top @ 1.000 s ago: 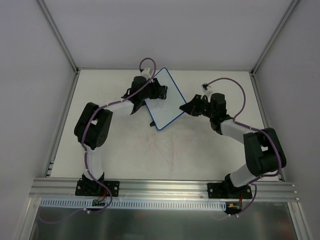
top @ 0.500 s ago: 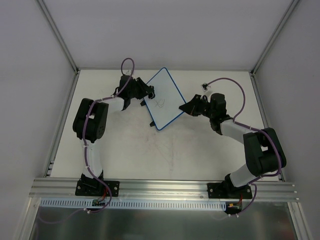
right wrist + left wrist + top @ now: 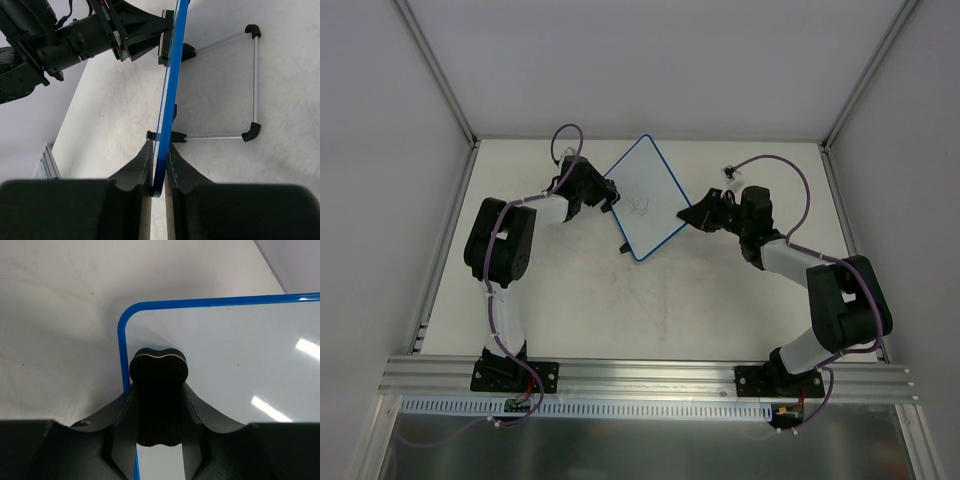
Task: Erase the whiteboard
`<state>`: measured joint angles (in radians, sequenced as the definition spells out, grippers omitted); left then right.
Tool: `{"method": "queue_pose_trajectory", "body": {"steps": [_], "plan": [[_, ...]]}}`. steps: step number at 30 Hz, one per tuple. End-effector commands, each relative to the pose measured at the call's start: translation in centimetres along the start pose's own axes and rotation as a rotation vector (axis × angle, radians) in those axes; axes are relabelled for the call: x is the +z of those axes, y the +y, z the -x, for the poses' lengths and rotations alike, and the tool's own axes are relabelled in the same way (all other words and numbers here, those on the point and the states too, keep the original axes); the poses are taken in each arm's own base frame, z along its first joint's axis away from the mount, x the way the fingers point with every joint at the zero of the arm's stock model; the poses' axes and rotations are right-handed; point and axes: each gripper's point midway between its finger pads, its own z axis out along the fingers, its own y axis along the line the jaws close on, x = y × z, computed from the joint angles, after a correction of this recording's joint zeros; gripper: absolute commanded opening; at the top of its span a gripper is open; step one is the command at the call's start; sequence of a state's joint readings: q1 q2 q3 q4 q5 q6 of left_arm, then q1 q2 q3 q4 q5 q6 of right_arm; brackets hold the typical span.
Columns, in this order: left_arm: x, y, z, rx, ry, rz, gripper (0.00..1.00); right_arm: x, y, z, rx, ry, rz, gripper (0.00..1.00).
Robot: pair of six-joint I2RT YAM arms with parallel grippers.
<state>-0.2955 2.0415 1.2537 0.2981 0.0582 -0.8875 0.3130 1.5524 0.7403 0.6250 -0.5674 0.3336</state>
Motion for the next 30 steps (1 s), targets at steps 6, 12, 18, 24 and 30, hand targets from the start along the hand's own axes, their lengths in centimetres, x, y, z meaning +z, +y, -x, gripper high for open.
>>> {"method": "queue_pose_trajectory", "body": {"steps": [6, 12, 18, 24, 30], "plan": [[0.1, 4.4, -5.4, 0.032, 0.171, 0.163, 0.0, -0.1, 1.6, -2.9, -0.046, 0.102, 0.102, 0.0], [0.0, 1.3, -8.3, 0.097, 0.172, 0.066, 0.0, 0.0, 1.5, -2.9, -0.043, 0.102, 0.102, 0.0], [-0.7, -2.3, -9.3, 0.224, 0.142, -0.047, 0.0, -0.1, 1.5, -2.9, -0.041, 0.101, 0.101, 0.0], [-2.3, -5.2, -10.1, 0.345, 0.129, -0.138, 0.0, 0.0, 1.6, -2.9, -0.039, 0.101, 0.106, 0.0], [-4.8, -6.7, -12.0, 0.449, 0.183, -0.231, 0.0, 0.0, 1.6, -2.9, -0.037, 0.103, 0.109, 0.0]]}}
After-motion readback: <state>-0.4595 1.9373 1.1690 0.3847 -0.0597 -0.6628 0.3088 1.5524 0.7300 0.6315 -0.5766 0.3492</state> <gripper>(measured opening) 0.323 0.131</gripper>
